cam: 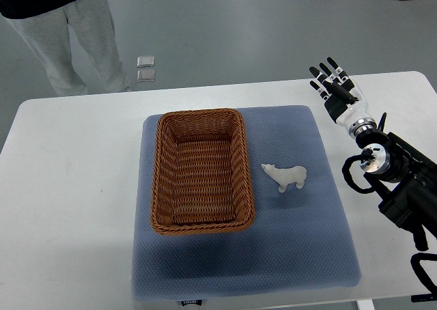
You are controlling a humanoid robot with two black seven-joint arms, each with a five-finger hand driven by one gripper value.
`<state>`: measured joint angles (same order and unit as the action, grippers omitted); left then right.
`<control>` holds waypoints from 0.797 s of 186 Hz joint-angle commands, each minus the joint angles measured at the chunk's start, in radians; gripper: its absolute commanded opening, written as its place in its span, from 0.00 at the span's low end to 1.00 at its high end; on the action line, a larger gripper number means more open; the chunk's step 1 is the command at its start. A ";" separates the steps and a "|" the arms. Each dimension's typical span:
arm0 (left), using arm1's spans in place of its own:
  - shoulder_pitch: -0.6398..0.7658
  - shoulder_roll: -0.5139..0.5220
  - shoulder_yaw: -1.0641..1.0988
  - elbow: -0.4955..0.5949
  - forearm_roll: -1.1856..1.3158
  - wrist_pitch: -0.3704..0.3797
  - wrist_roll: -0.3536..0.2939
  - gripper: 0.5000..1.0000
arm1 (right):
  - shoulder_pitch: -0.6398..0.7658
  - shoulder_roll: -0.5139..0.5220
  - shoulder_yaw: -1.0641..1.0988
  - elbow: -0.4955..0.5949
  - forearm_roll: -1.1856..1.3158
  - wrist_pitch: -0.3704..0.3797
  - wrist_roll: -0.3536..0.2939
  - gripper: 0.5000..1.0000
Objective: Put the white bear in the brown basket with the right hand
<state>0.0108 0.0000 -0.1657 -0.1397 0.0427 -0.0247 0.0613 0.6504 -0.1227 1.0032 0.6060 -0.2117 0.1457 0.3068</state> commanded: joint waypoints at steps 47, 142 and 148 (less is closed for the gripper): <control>-0.002 0.000 0.002 -0.009 -0.007 0.000 -0.003 1.00 | 0.000 0.000 0.000 0.000 0.000 0.002 0.000 0.85; 0.000 0.000 0.000 0.003 -0.007 0.008 -0.003 1.00 | 0.002 -0.005 0.000 -0.002 0.000 0.000 0.000 0.85; 0.000 0.000 0.000 0.003 -0.006 0.008 -0.003 1.00 | 0.002 -0.006 0.000 -0.002 0.000 0.000 0.000 0.85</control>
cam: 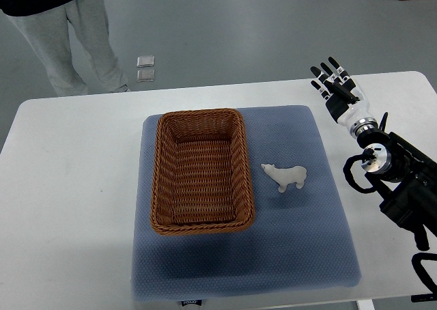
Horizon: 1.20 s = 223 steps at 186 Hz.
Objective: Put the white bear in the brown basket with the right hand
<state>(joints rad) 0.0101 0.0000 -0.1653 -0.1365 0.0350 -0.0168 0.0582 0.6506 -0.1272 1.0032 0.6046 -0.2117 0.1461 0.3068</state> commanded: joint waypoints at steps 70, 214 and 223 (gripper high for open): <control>-0.002 0.000 0.001 0.001 0.000 0.000 0.000 1.00 | 0.000 0.000 0.002 0.001 0.000 0.006 0.000 0.85; -0.002 0.000 0.001 0.000 0.000 0.000 0.000 1.00 | -0.012 -0.129 -0.009 0.184 0.000 -0.088 -0.003 0.85; -0.002 0.000 0.001 0.000 0.000 0.000 0.000 1.00 | -0.012 -0.138 -0.015 0.195 -0.002 -0.099 -0.005 0.85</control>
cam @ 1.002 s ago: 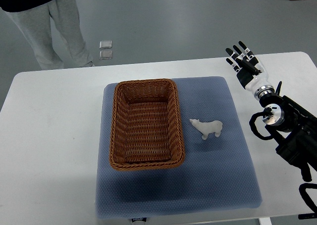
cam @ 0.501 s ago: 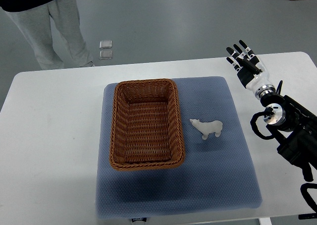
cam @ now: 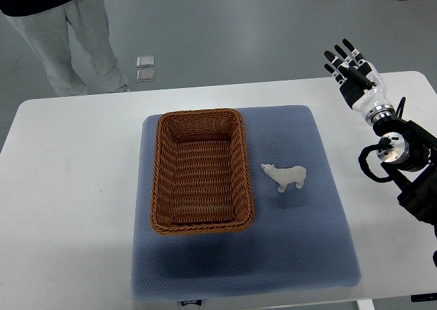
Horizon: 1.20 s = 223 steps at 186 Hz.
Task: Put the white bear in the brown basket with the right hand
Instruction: 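Swing the right hand over and lower it toward the white polar bear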
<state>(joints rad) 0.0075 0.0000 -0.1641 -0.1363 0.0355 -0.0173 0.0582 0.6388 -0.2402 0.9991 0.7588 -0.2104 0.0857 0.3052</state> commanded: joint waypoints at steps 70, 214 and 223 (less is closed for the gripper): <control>0.000 0.000 0.000 0.000 0.000 0.000 0.000 1.00 | 0.032 -0.086 -0.105 0.056 -0.093 -0.024 -0.006 0.85; 0.000 0.000 0.000 0.000 0.000 0.000 0.000 1.00 | 0.340 -0.398 -0.613 0.401 -0.991 0.293 -0.009 0.85; 0.000 0.000 0.000 0.000 0.000 0.000 0.000 1.00 | 0.357 -0.404 -0.637 0.425 -1.017 0.321 -0.011 0.85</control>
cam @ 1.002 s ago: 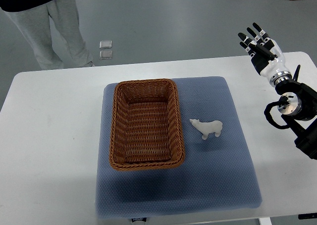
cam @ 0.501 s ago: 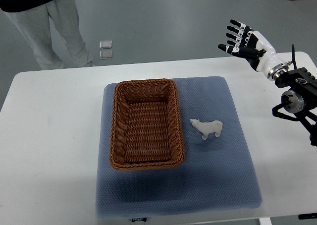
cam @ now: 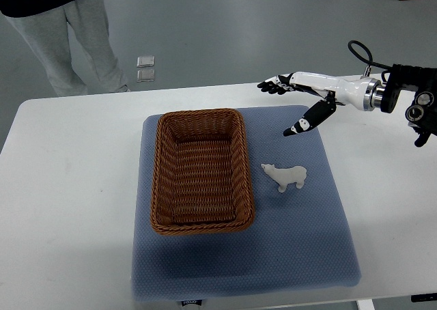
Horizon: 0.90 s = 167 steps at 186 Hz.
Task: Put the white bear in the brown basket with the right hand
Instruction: 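Swing the right hand over and lower it toward the white polar bear, then close the right hand's fingers around the white polar bear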
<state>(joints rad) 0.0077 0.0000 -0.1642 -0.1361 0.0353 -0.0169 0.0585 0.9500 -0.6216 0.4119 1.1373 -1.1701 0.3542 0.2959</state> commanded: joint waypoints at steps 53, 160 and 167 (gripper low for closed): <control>0.000 0.000 0.000 0.000 0.000 0.000 0.001 1.00 | 0.073 -0.021 -0.145 0.110 -0.169 0.069 -0.078 0.84; 0.000 0.000 0.000 0.000 0.000 0.000 0.000 1.00 | 0.010 -0.020 -0.150 0.140 0.007 0.054 -0.336 0.83; 0.000 0.000 0.000 0.000 0.000 0.000 0.000 1.00 | 0.006 -0.015 -0.150 0.148 0.007 0.051 -0.336 0.83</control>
<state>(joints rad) 0.0076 0.0000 -0.1642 -0.1365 0.0353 -0.0169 0.0581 0.9693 -0.6464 0.2626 1.2673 -1.1624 0.4070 -0.0396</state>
